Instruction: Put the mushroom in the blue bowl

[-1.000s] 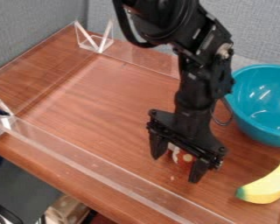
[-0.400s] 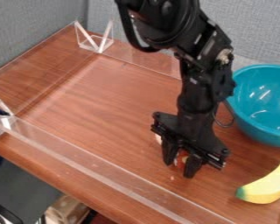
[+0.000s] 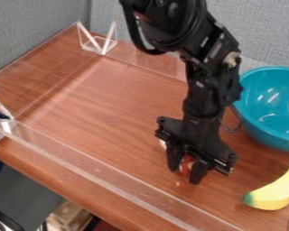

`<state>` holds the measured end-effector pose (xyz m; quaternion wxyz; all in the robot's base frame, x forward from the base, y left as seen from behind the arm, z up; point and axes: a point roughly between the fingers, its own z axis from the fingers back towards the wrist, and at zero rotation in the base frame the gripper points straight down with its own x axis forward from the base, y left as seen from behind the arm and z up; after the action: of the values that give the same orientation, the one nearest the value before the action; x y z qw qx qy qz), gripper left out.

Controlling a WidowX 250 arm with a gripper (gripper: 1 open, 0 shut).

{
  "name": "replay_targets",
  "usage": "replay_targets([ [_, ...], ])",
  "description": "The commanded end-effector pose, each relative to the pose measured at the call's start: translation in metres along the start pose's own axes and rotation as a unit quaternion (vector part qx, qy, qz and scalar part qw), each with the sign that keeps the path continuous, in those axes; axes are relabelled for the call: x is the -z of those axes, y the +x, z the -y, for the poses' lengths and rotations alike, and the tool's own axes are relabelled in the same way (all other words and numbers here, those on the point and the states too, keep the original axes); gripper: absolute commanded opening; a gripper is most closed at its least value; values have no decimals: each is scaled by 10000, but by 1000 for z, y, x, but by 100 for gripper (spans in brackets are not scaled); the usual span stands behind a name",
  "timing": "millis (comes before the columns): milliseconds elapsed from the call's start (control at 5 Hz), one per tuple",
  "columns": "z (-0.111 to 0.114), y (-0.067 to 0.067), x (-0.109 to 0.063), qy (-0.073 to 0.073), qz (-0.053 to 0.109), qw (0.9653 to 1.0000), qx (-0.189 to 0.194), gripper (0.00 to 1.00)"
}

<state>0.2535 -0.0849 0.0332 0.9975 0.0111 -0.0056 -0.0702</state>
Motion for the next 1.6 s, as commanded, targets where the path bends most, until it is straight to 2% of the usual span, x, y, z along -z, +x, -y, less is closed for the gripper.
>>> replay_targets([
  [0, -1, 7, -16, 5, 157, 9999, -42, 0],
  [400, -2, 6, -34, 91, 206, 9996, -141, 0],
  [600, -3, 20, -59, 44, 267, 9988, -406, 0],
  [800, 12, 46, -82, -6, 300, 9983, -503, 0],
  [1000, 22, 81, -87, -107, 291, 9979, -562, 0],
  [1200, 30, 107, -80, -145, 296, 9977, -597, 0],
  [1400, 17, 115, -83, -172, 330, 9960, -818, 0],
])
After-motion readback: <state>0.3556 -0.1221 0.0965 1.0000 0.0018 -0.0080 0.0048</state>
